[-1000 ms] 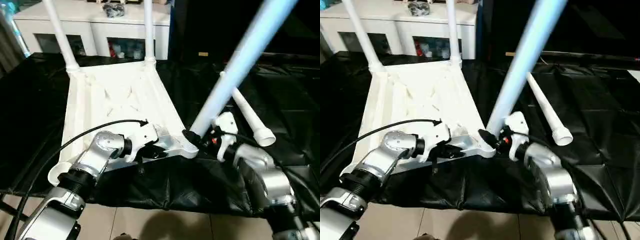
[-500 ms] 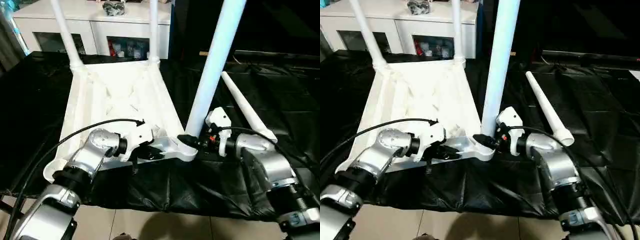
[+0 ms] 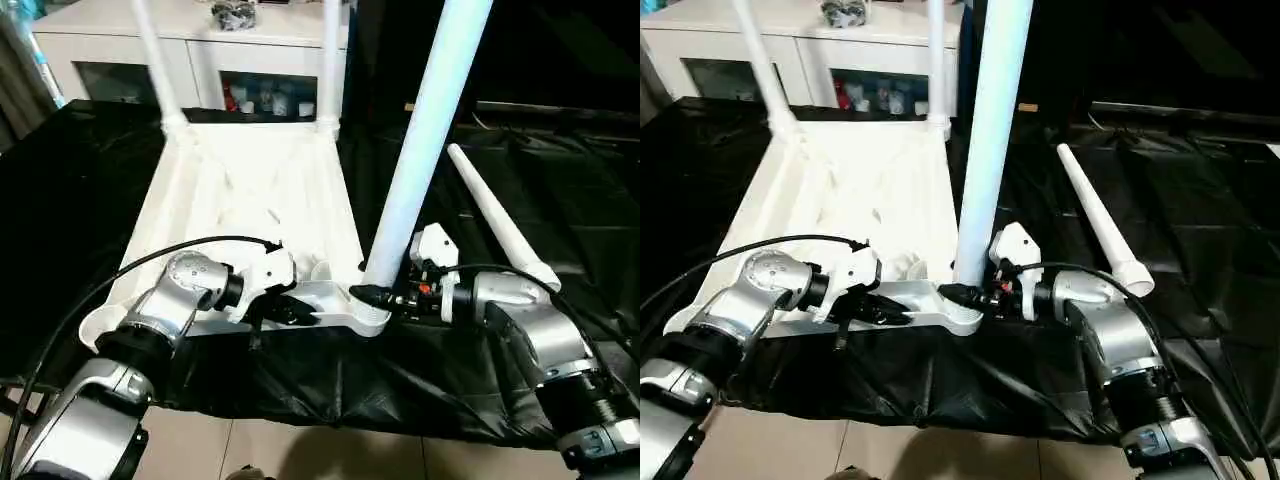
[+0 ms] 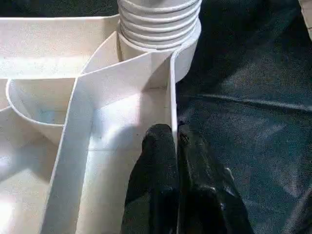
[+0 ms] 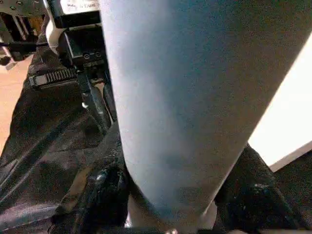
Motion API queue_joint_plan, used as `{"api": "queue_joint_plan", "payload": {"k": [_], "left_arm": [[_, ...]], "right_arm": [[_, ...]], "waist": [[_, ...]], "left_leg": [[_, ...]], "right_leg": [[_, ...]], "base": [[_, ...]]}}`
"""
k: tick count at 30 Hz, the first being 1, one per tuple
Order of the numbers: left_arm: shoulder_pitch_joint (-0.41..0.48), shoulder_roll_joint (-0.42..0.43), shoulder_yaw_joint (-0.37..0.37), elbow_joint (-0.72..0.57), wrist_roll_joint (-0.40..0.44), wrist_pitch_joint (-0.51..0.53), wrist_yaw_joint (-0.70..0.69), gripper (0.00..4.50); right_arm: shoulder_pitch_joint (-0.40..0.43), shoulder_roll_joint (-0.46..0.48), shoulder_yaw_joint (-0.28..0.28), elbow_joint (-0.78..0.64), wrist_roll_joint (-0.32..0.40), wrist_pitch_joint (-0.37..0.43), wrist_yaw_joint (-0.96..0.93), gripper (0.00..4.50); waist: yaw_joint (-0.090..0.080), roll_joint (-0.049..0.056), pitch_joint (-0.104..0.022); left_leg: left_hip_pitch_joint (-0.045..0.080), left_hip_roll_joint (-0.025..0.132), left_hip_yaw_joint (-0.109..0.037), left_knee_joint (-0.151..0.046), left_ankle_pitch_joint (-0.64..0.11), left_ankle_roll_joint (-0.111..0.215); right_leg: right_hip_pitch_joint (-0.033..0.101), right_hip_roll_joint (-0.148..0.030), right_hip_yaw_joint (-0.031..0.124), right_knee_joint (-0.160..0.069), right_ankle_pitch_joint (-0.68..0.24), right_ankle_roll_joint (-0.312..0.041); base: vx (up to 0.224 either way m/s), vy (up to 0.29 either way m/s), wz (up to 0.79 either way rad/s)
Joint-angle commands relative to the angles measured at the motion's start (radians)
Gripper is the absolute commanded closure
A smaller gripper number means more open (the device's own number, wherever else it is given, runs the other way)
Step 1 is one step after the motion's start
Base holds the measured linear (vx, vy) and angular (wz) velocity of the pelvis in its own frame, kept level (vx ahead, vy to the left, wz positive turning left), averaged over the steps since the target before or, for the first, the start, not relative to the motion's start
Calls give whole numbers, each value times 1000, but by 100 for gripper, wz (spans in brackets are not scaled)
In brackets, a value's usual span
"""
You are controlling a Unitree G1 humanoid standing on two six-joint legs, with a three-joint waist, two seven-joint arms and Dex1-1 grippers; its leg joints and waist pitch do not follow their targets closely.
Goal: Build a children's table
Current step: Insert table leg to table base
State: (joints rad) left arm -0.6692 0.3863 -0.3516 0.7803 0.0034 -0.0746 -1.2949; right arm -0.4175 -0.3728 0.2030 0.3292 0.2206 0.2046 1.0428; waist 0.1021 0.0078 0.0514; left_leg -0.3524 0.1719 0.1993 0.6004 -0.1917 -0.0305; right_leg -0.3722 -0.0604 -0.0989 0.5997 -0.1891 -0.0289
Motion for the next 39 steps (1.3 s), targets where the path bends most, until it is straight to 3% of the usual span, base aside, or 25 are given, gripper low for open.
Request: {"api": "queue_joint_plan", "payload": {"k": [1, 3, 5, 6, 7, 8, 11, 15, 20, 23, 32, 34, 37, 39], "left_arm": [[-61, -27, 17, -6, 18, -6, 77, 450], [-80, -58, 43, 4, 19, 41, 169, 450], [-91, -76, 51, 1, 30, 70, 228, 450], [-97, -85, 54, -2, 37, 82, 260, 450], [-97, -85, 54, -2, 37, 82, 260, 450], [-104, -115, 63, -29, 39, 135, 316, 450], [-107, -177, 72, -85, 41, 231, 398, 450], [-107, -236, 62, -94, 78, 275, 499, 450], [-75, -260, 32, -126, 105, 298, 524, 450], [-64, -250, 20, -145, 116, 310, 525, 450], [-51, -238, 23, -166, 107, 302, 495, 450], [-50, -238, 22, -169, 107, 304, 494, 450], [-41, -231, 21, -178, 109, 300, 484, 450], [-39, -226, 21, -176, 109, 293, 479, 450]], "right_arm": [[44, 36, 59, 94, -57, 32, -46, 261], [17, 75, 20, 159, -88, 10, -181, 261], [-1, 101, -8, 198, -96, 6, -262, 261], [-9, 114, -23, 216, -94, 10, -298, 261], [-9, 114, -23, 216, -94, 10, -298, 261], [-34, 150, -61, 265, -88, 27, -394, 261], [-79, 204, -108, 357, -86, 35, -545, 261], [-115, 253, -136, 428, -91, 20, -645, 261], [-137, 305, -134, 456, -108, 5, -691, 261], [-146, 319, -133, 474, -115, -8, -700, 261], [-177, 332, -142, 494, -120, -55, -698, 261], [-179, 332, -145, 495, -119, -63, -694, 205], [-186, 332, -170, 479, -101, -86, -669, 189], [-188, 327, -172, 467, -94, -96, -646, 163]], "waist": [[-5, 4, -47], [-8, 4, -44], [-20, -5, -41], [-26, 1, -41], [-29, 3, -41], [-36, 0, -42], [-55, 6, -44], [-68, 0, -44], [-64, -1, -47], [-66, -2, -48], [-70, -3, -45], [-70, -2, -46], [-68, 0, -48], [-62, 1, -53]], "left_leg": [[25, 80, -46, -84, -329, -12], [29, 78, -49, -83, -351, -23], [36, 73, -54, -80, -388, -35], [33, 74, -59, -82, -394, -37], [30, 76, -62, -85, -403, -38], [27, 78, -64, -91, -416, -39], [28, 81, -67, -94, -454, -57], [25, 73, -61, -89, -434, -38], [17, 71, -52, -87, -352, -5], [12, 73, -53, -90, -329, -2], [17, 72, -52, -91, -363, -5], [14, 73, -52, -92, -356, -5], [16, 74, -50, -91, -344, -1], [10, 75, -45, -90, -286, 8]], "right_leg": [[18, -121, 72, -105, -463, -148], [15, -124, 70, -108, -509, -142], [11, -127, 61, -124, -624, -102], [14, -128, 57, -126, -635, -92], [16, -126, 54, -127, -630, -88], [20, -122, 52, -127, -607, -81], [16, -124, 53, -118, -535, -123], [15, -124, 59, -123, -504, -133], [20, -122, 65, -119, -445, -149], [24, -119, 66, -111, -411, -158], [17, -117, 64, -118, -465, -143], [18, -118, 66, -118, -460, -141], [16, -118, 69, -116, -430, -155], [20, -114, 71, -104, -330, -179]], "base": [[0, 0, 0], [0, 0, 0], [0, 0, 0], [0, 0, 0], [0, 0, 0], [0, 0, 0], [0, 0, 0], [0, 0, 0], [0, 0, 0], [0, 0, 0], [0, 0, 0], [0, 0, 0], [0, 0, 0], [0, 0, 0]]}}
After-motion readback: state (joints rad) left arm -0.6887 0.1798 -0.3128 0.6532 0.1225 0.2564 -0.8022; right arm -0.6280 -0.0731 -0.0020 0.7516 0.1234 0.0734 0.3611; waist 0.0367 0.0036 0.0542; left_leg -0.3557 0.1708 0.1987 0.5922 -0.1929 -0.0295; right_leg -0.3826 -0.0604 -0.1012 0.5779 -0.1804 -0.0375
